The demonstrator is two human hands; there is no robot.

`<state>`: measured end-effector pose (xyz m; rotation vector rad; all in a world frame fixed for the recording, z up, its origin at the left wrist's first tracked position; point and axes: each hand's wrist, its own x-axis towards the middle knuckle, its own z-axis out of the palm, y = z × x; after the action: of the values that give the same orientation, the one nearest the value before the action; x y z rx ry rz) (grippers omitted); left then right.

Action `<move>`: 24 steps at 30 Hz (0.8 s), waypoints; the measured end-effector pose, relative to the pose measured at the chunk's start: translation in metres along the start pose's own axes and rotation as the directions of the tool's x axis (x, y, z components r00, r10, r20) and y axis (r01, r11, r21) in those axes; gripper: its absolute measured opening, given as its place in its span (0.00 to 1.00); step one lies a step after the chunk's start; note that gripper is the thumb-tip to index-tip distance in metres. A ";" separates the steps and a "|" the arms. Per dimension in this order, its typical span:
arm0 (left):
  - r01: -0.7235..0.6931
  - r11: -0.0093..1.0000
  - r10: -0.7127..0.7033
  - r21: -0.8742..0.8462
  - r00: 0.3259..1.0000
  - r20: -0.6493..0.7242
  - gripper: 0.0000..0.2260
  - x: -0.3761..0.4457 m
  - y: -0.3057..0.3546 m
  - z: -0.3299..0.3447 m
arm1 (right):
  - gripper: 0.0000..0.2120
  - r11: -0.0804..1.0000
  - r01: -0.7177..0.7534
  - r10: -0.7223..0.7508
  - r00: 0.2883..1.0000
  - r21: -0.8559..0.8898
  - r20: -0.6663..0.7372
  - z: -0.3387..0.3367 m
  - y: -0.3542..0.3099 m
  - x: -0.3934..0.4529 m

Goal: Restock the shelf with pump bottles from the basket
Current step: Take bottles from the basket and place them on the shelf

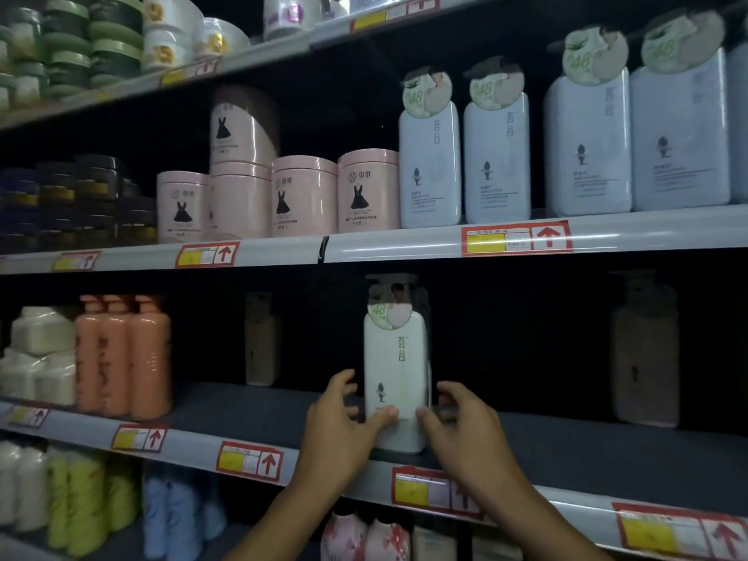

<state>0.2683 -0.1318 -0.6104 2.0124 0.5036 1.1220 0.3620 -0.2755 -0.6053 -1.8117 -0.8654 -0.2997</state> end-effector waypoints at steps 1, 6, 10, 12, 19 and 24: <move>-0.025 1.000 0.024 -0.018 0.999 -0.043 0.35 -0.003 0.004 -0.002 | 0.19 1.000 0.020 -0.020 1.000 0.002 -0.011 -0.007 -0.003 -0.003; -0.190 0.973 0.159 -0.133 0.965 -0.210 0.19 -0.037 0.029 -0.003 | 0.15 0.991 0.127 -0.126 0.992 0.051 -0.021 -0.042 -0.008 -0.043; -0.230 0.930 0.160 -0.287 0.956 -0.246 0.10 -0.128 0.022 0.032 | 0.09 0.951 0.302 -0.294 0.949 0.060 -0.118 -0.082 0.027 -0.123; -0.175 0.942 0.147 -0.287 0.982 -0.116 0.08 -0.203 0.000 0.065 | 0.06 0.937 0.347 -0.349 0.934 -0.037 -0.076 -0.102 0.066 -0.178; 0.026 0.998 0.024 -0.053 0.637 0.771 0.07 -0.390 -0.065 0.146 | 0.05 0.861 0.124 0.124 0.889 -0.494 0.440 -0.167 0.239 -0.343; 0.024 0.999 0.008 -0.028 0.598 0.802 0.08 -0.392 -0.068 0.156 | 0.12 0.711 0.098 0.500 0.626 -0.696 0.599 -0.169 0.293 -0.377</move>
<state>0.1911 -0.4096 -0.9262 2.2153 0.0018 0.1016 0.3283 -0.6361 -0.9592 -2.8175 -1.1764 0.4473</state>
